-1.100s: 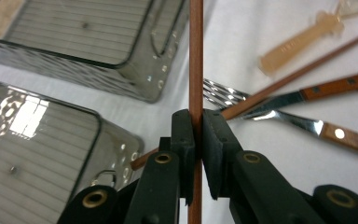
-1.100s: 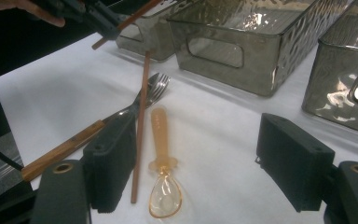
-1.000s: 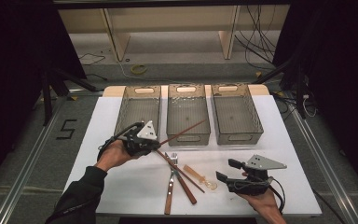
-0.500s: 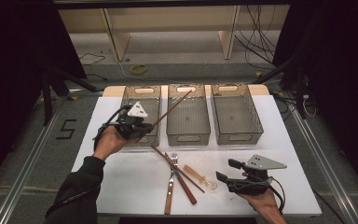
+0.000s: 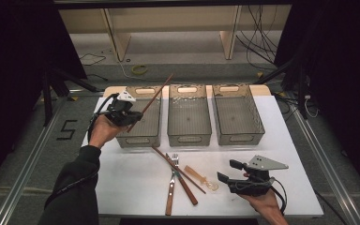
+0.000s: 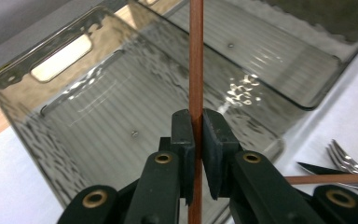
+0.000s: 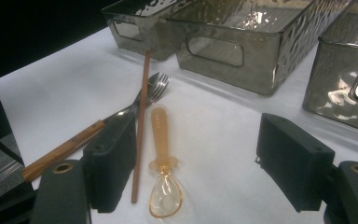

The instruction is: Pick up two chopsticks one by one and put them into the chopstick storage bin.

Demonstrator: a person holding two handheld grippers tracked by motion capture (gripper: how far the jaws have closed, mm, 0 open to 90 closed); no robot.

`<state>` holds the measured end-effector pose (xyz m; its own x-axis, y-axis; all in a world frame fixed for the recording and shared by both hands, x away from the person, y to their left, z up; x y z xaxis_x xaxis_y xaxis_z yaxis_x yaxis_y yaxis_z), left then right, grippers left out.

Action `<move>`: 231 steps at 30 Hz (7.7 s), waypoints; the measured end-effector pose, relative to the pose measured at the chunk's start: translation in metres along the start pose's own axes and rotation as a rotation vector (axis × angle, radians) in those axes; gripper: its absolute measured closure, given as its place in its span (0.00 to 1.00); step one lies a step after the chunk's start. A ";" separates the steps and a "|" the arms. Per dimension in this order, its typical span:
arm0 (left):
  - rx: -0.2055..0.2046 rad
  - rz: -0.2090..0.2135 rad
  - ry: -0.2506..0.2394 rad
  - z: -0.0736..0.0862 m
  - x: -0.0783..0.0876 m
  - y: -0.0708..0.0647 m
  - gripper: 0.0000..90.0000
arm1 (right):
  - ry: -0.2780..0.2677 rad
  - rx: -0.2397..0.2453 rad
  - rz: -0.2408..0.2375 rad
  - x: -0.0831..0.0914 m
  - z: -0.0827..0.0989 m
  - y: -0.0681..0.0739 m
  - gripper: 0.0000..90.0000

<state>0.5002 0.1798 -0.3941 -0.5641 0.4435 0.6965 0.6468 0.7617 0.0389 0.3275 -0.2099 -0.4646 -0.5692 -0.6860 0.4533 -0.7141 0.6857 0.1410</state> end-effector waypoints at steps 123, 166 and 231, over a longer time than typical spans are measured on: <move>-0.599 0.290 0.326 0.040 -0.063 -0.111 0.39 | 0.012 0.002 -0.020 -0.002 0.002 0.001 0.33; -0.760 0.365 0.409 0.061 -0.071 -0.112 0.85 | 0.018 -0.012 -0.034 -0.004 0.003 0.001 0.33; -0.115 0.120 0.038 0.004 0.002 -0.037 0.92 | 0.019 -0.017 -0.036 -0.004 0.003 0.000 0.33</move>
<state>0.4728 0.1544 -0.3972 -0.4607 0.5084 0.7275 0.7642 0.6441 0.0338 0.3282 -0.2077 -0.4687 -0.5352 -0.7059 0.4640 -0.7268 0.6647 0.1729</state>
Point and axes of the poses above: each handheld gripper's, and its own axes: x roughly backward along the jaws, z roughly out of its underside, y roughly to its left, the point moved 3 cm from there along -x, roughly forward along the jaws, and after that the axes turned 3 degrees about x, right-handed, at the moved point
